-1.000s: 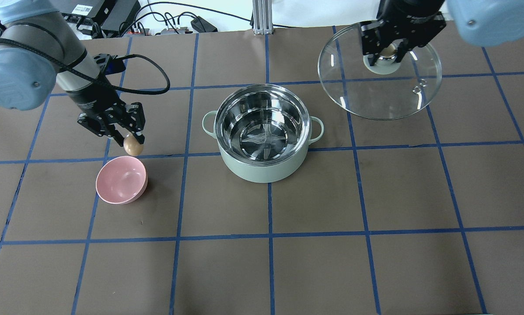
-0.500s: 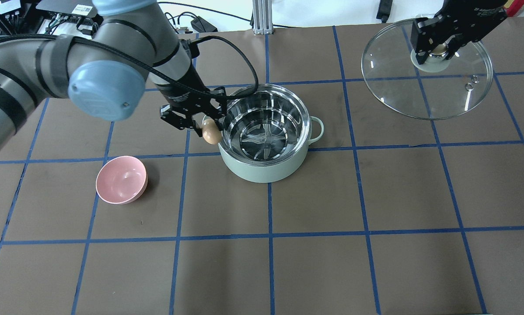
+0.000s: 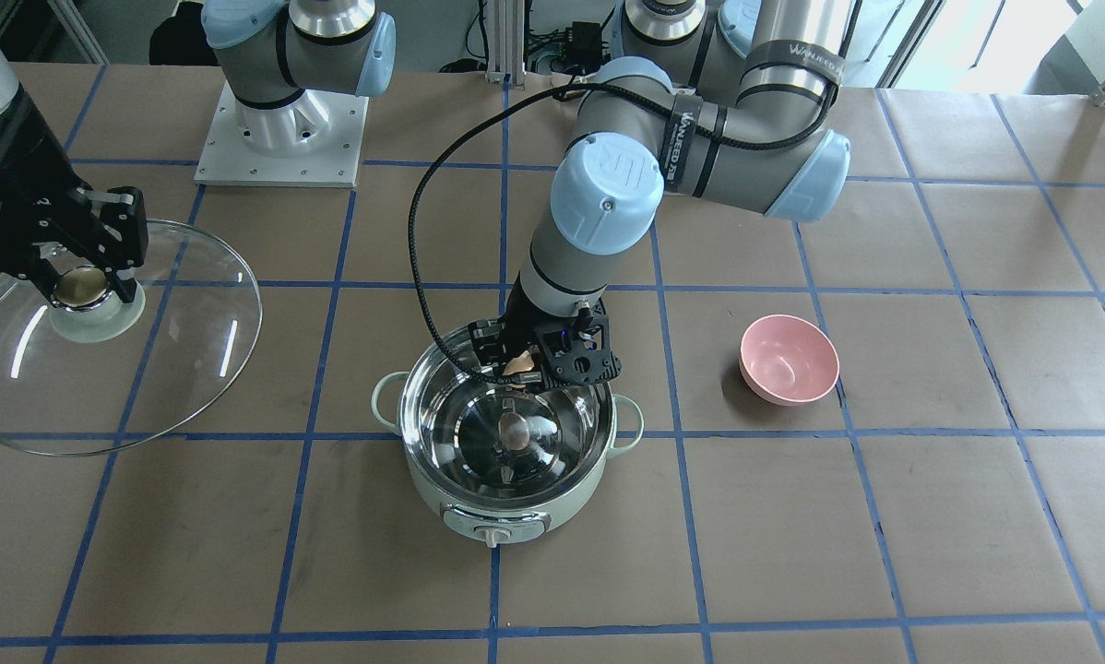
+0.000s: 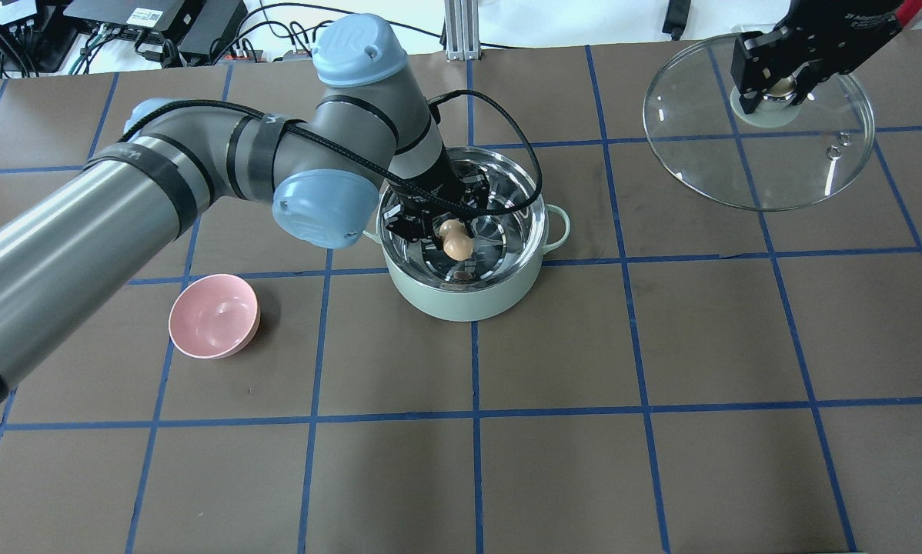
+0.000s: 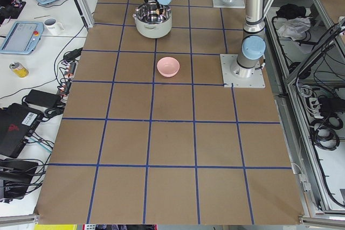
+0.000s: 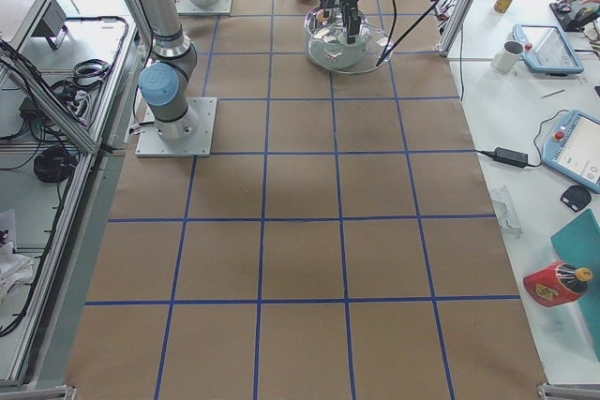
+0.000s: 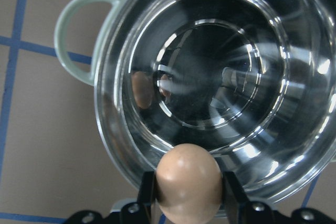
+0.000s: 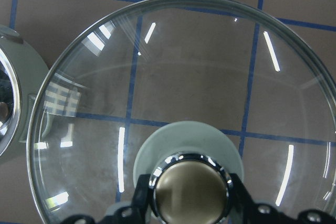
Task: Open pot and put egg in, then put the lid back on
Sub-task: 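Carry the egg over the open pot with the left gripper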
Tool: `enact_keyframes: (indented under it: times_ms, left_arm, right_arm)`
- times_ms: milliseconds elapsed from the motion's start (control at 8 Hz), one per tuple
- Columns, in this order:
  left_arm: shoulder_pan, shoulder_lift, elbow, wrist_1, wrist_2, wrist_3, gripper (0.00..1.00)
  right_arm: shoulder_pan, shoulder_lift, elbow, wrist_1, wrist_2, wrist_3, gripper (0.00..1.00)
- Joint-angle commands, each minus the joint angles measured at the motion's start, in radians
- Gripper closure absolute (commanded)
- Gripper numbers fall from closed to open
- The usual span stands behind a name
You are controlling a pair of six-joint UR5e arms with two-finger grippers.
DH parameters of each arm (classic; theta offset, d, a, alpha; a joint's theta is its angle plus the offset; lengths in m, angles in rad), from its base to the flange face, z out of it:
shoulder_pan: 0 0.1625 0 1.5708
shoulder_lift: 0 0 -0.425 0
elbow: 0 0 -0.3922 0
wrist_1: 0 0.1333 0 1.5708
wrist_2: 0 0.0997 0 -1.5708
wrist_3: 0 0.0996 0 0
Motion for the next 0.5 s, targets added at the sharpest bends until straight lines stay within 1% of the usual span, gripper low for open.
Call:
enact_keyframes:
  times_ms: [0, 250, 375]
  left_arm:
    - [-0.015, -0.105, -0.003, 0.128, -0.007, -0.008, 0.78]
    - [-0.015, -0.123, -0.003, 0.136, -0.002, -0.002, 0.78]
    - [-0.015, -0.128, -0.005, 0.138, -0.001, 0.004, 0.75]
  right_arm:
    - [-0.001, 0.000, 0.000, 0.001, 0.005, 0.000, 1.00]
    - [-0.001, 0.000, 0.000, -0.001, 0.000, 0.000, 1.00]
    - [-0.001, 0.000, 0.000, -0.001, 0.002, -0.001, 1.00]
